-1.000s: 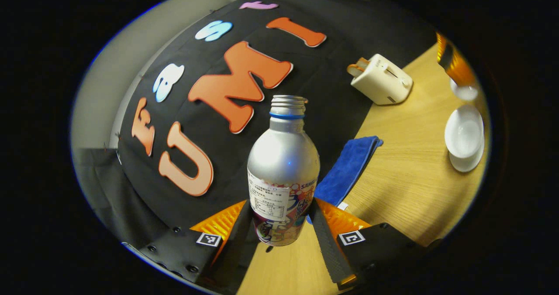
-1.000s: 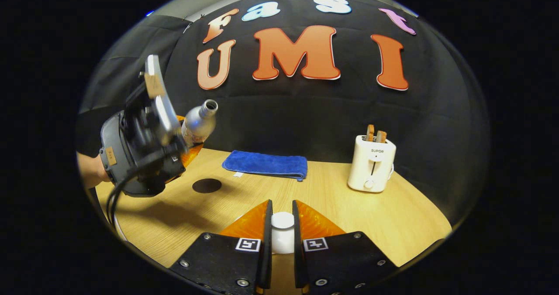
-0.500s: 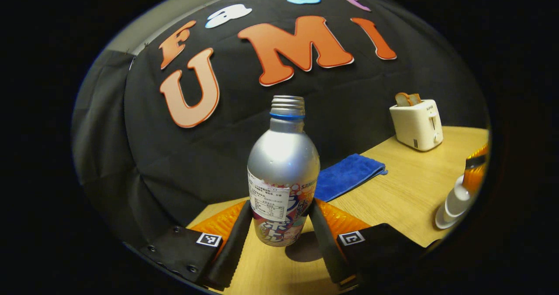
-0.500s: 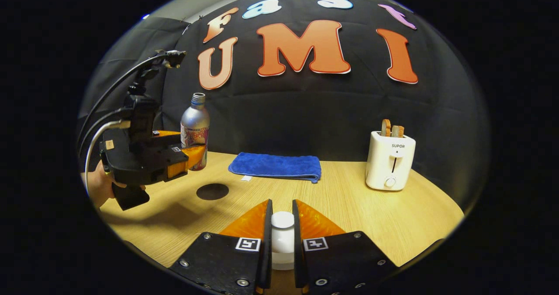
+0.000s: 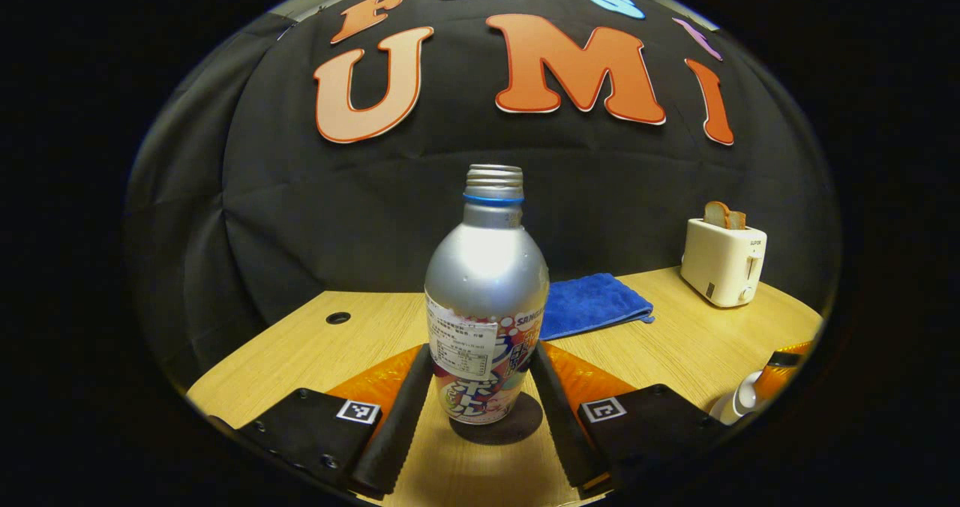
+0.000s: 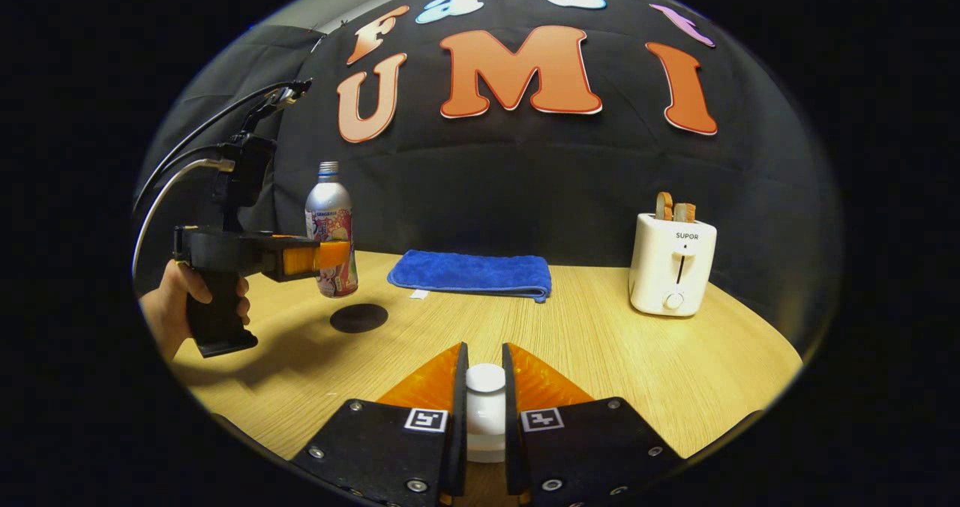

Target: Open the teacup lid with one hand, grasp the water bottle and pour water into the teacup with the other hand; after pouring, place the water bottle on the coaster and then close the teacup lid.

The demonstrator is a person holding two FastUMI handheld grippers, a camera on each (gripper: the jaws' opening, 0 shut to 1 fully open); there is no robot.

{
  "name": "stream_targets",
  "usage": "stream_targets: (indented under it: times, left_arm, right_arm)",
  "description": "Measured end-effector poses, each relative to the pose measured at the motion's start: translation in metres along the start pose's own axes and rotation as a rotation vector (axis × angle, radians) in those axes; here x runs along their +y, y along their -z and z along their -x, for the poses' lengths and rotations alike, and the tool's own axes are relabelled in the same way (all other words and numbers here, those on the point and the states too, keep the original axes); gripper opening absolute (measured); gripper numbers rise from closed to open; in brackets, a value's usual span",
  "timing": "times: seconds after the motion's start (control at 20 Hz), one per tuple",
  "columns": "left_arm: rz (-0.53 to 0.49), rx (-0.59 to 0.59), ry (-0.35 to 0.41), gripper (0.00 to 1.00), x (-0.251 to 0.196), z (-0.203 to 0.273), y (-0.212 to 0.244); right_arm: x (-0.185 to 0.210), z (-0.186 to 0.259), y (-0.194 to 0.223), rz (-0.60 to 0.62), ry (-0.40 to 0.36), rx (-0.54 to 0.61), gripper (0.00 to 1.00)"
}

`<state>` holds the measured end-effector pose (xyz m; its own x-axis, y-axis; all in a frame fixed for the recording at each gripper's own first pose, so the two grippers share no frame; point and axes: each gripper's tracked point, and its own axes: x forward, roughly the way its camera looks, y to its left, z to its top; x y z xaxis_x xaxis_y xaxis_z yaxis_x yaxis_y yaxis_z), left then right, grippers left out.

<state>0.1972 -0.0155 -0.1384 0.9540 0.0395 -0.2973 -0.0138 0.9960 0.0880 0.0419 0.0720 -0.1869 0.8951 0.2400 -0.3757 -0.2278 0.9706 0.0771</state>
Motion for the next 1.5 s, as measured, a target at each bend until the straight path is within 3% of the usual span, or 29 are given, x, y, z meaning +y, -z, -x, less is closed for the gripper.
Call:
stream_targets:
  times: [0.25, 0.45, 0.75, 0.95, 1.15, 1.25, 1.5]
  left_arm:
    - [0.064, 0.038, 0.032, 0.82, 0.001, -0.002, 0.019]
    - [0.107, 0.076, 0.052, 0.82, 0.000, -0.012, 0.029]
    - [0.163, 0.112, 0.097, 0.82, -0.007, -0.018, 0.048]
    - [0.160, 0.117, 0.114, 0.83, -0.009, -0.022, 0.047]
    - [0.161, 0.121, 0.130, 0.89, -0.012, -0.021, 0.048]
    - [0.166, 0.117, 0.153, 0.96, -0.015, -0.017, 0.048]
    - [0.151, 0.067, 0.144, 0.97, -0.008, -0.002, 0.029]
  right_arm:
    - [-0.001, -0.001, 0.001, -0.013, -0.010, -0.005, 0.22]
    - [0.002, 0.001, 0.001, -0.021, -0.021, -0.003, 0.29]
    - [0.004, 0.008, -0.017, -0.050, -0.041, -0.051, 0.59]
    - [-0.002, 0.014, -0.031, -0.055, -0.035, -0.088, 0.67]
    - [-0.008, 0.018, -0.041, -0.048, -0.016, -0.112, 0.77]
    - [-0.009, 0.020, -0.047, -0.051, -0.014, -0.125, 0.79]
    - [-0.006, 0.032, -0.062, -0.037, -0.006, -0.162, 0.79]
